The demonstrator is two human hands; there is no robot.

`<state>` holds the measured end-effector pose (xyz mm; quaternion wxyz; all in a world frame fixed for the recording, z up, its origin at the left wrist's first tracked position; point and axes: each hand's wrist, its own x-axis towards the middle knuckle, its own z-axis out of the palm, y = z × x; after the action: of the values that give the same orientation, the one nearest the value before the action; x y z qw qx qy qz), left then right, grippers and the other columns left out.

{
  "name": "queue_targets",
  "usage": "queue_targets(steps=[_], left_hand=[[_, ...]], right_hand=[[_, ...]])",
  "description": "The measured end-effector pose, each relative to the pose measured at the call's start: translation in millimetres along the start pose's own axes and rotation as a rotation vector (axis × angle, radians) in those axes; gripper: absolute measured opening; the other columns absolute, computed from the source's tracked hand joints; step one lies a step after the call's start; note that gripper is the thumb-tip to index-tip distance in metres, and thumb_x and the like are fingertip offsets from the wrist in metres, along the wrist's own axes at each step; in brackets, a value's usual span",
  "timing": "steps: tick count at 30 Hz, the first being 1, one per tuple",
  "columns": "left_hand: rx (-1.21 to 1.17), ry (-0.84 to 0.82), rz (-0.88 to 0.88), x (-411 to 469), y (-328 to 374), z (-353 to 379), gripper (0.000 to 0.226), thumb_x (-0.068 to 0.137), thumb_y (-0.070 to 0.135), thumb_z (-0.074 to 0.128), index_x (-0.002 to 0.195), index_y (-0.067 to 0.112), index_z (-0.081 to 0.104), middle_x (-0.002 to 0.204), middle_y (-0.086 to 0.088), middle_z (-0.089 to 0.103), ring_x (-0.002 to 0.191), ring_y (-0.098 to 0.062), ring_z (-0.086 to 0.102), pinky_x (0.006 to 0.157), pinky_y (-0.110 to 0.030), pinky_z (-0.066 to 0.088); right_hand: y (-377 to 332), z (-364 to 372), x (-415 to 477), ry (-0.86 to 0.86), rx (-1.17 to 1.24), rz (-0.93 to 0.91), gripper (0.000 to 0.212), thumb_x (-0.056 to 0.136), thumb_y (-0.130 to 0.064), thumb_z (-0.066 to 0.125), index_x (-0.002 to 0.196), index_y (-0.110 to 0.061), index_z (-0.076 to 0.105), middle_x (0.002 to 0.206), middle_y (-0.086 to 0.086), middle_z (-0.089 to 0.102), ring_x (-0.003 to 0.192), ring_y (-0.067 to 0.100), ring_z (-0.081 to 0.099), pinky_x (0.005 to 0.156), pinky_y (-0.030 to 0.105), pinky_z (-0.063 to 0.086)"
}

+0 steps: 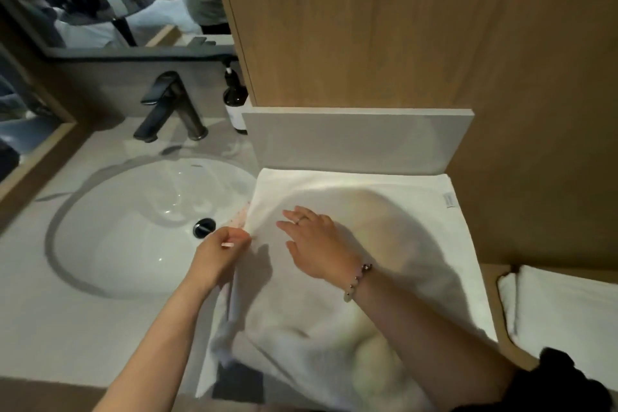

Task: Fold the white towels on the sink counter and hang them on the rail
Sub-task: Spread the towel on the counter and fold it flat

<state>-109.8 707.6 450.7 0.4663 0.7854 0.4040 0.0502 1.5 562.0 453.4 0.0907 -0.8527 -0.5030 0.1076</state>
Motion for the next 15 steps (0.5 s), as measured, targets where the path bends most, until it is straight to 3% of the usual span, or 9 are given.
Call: queue_targets(steps=[3, 7, 10, 12, 15], left_hand=[[-0.005, -0.189, -0.052, -36.1, -14.3, -18.9, 0.011, 0.092, 0.019, 0.058, 0.083, 0.014, 0.063, 0.075, -0.003, 0.059, 0.063, -0.015, 0.05, 0.055, -0.024, 0.041], [-0.033, -0.311, -0.039, -69.2, -39.0, -29.4, 0.009, 0.089, 0.027, 0.063, 0.093, 0.018, 0.064, 0.083, 0.001, 0.065, 0.077, -0.018, 0.06, 0.067, -0.025, 0.049], [-0.135, -0.355, -0.012, -88.9, -56.2, -35.8, 0.062, 0.051, 0.068, 0.075, 0.092, 0.022, 0.066, 0.083, 0.003, 0.071, 0.08, -0.013, 0.065, 0.069, -0.024, 0.052], [-0.223, -0.392, -0.015, -98.2, -68.3, -37.8, 0.081, 0.036, 0.079, 0.072, 0.094, 0.022, 0.068, 0.09, 0.005, 0.072, 0.083, -0.012, 0.067, 0.071, -0.024, 0.052], [-0.427, -0.432, -0.103, -105.9, -75.3, -39.4, 0.053, 0.06, 0.048, 0.079, 0.1, 0.015, 0.068, 0.097, -0.005, 0.071, 0.084, -0.017, 0.067, 0.07, -0.025, 0.054]], right_hand=[[-13.0, 7.0, -0.2, -0.076, -0.028, -0.014, 0.048, 0.1, -0.03, 0.032, 0.147, -0.022, 0.027, 0.158, 0.0, 0.016, 0.146, 0.018, 0.009, 0.115, 0.039, 0.021], [-19.9, 18.4, -0.5, -0.194, -0.026, 0.033, 0.054, 0.1, -0.036, 0.028, 0.151, -0.022, 0.016, 0.16, -0.001, 0.005, 0.146, 0.016, 0.003, 0.116, 0.037, 0.013], [-24.2, 18.4, -0.8, -0.263, -0.029, 0.058, 0.057, 0.101, -0.04, 0.025, 0.152, -0.021, 0.008, 0.16, -0.001, -0.004, 0.147, 0.016, -0.004, 0.117, 0.038, 0.005], [-23.9, 19.2, -1.3, -0.285, -0.029, 0.063, 0.059, 0.1, -0.042, 0.025, 0.152, -0.021, 0.004, 0.159, -0.001, -0.009, 0.146, 0.016, -0.007, 0.117, 0.039, 0.002], [-22.6, 22.8, -3.2, -0.297, -0.026, 0.059, 0.061, 0.1, -0.043, 0.025, 0.152, -0.022, 0.001, 0.159, -0.003, -0.013, 0.146, 0.015, -0.01, 0.117, 0.04, 0.0]])
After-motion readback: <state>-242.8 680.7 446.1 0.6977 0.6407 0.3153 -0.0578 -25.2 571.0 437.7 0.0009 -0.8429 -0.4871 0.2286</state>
